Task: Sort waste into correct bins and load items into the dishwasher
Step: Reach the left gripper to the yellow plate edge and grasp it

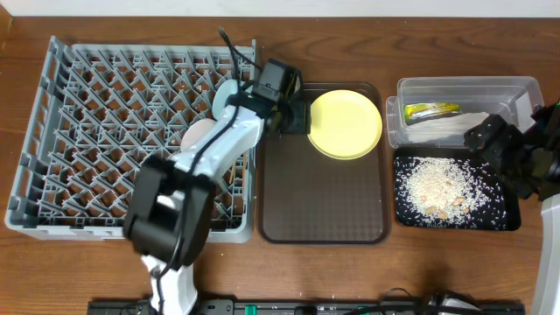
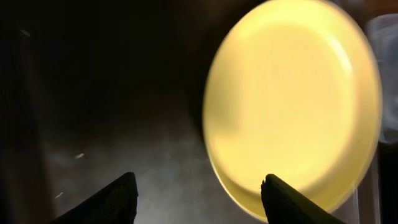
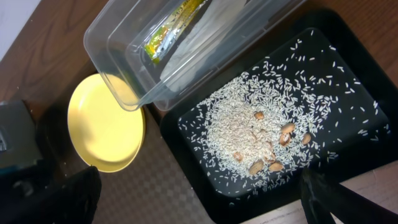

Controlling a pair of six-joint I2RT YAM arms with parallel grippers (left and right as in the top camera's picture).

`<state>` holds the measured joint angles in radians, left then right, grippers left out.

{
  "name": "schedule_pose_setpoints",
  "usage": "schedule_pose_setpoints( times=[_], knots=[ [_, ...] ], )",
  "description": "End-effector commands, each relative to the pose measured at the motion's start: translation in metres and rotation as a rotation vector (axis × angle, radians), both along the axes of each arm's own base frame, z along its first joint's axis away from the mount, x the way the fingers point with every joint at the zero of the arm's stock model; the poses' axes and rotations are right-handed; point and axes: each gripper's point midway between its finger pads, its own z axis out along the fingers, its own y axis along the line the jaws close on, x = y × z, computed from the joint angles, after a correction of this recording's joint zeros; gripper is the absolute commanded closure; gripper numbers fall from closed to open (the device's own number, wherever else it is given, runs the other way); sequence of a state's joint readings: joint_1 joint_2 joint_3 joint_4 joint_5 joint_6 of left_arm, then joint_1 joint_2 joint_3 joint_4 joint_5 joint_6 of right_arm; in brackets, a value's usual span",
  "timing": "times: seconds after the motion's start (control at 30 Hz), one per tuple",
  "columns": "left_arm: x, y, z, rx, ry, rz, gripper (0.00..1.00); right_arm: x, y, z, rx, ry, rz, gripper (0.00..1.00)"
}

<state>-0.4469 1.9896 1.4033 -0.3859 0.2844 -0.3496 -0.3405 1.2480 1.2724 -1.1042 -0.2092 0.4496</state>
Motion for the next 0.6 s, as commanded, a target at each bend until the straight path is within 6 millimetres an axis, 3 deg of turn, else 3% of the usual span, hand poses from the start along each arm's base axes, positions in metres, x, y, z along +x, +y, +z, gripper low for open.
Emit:
schedule_pose_setpoints(
  times=[0.0,0.2,0.37,0.57],
  knots=[
    [-0.002,-0.011,-0.011,-0.071,0.067,0.029,0.34,-0.002,-0.003,0.003,0.003,-0.009,-0.020,0.01],
    [-0.006,-0.014,-0.028,-0.059,0.100,0.025,0.35,-0.002,-0.003,0.003,0.003,-0.010,-0.020,0.01],
    [-0.008,-0.014,-0.028,-0.055,0.108,0.024,0.49,-0.002,-0.003,0.003,0.003,-0.010,-0.020,0.01],
    [-0.014,-0.011,-0.019,-0.044,0.110,0.005,0.49,-0.002,-0.003,0.003,0.003,-0.009,-0.020,0.01]
  ],
)
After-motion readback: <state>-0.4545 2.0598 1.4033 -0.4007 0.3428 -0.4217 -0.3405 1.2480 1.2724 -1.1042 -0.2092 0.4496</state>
